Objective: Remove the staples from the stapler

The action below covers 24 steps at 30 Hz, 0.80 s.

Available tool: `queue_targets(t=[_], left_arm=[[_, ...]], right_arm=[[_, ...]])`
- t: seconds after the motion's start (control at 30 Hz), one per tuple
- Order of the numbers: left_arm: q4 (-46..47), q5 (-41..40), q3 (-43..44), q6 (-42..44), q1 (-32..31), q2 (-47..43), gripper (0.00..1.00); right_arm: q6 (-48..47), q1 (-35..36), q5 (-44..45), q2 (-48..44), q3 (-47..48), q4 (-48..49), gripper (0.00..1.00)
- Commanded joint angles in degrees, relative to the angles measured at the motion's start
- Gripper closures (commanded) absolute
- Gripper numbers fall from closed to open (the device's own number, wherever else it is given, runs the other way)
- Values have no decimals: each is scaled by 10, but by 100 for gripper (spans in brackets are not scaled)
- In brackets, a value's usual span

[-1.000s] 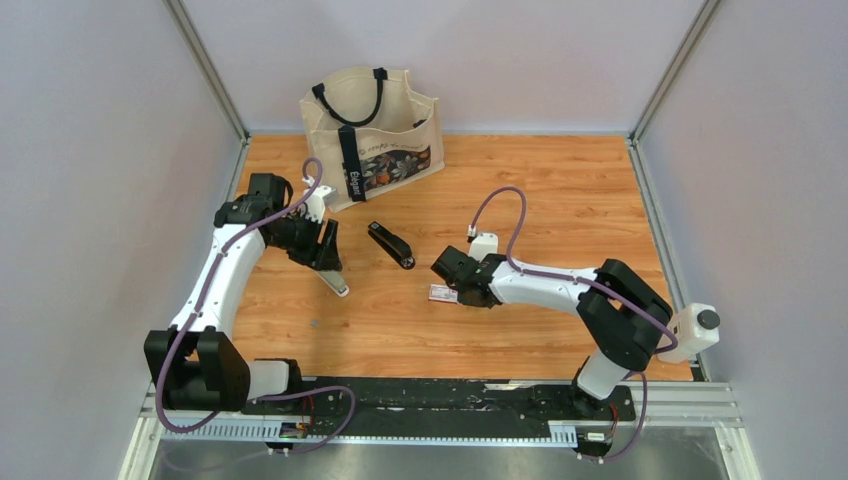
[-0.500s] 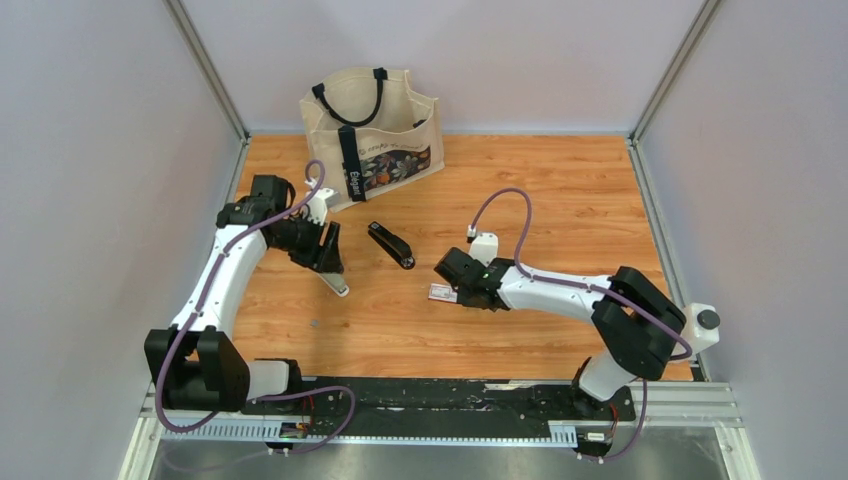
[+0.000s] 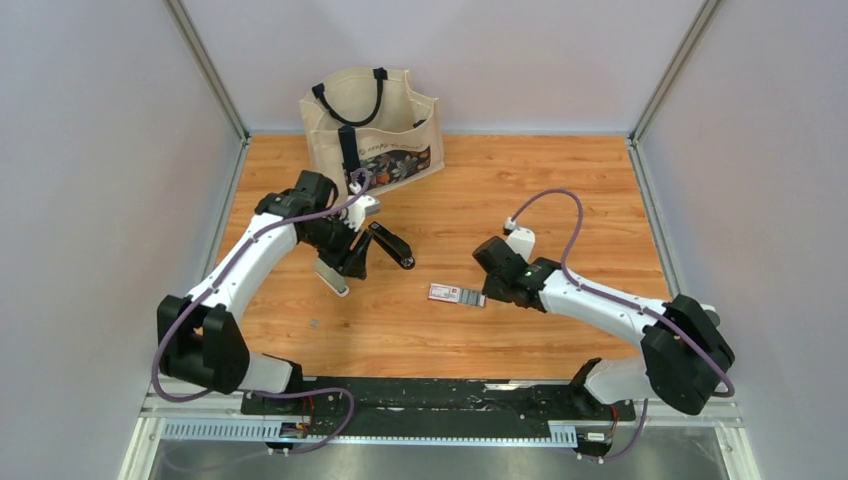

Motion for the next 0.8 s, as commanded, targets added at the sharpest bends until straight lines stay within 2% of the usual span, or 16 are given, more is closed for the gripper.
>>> queue_targets(t=[0.0,0.2,0.43,0.53,0.6,0.77], left_arm=[[33,-24,45,26,-43,45,37],[52,-62,68,40,-110,115,39],[90,-122,86,62,-188,176,40],[92,-136,105,79,-211,202,40],[102,-151,117,92,-220,218,40],[125,-171,125,117,-242,245,43]], right_arm=[[13,-61,-93,-55,-55,55,80],[21,-127,-179,-93,-124,110,88],[30,-162,-264,-49,-148,177,91],[36,-174,-285,-42,-159,203,89],[43,-187,-307,-46,-177,231,83],[54,-198,-330,-44,-202,267,83]])
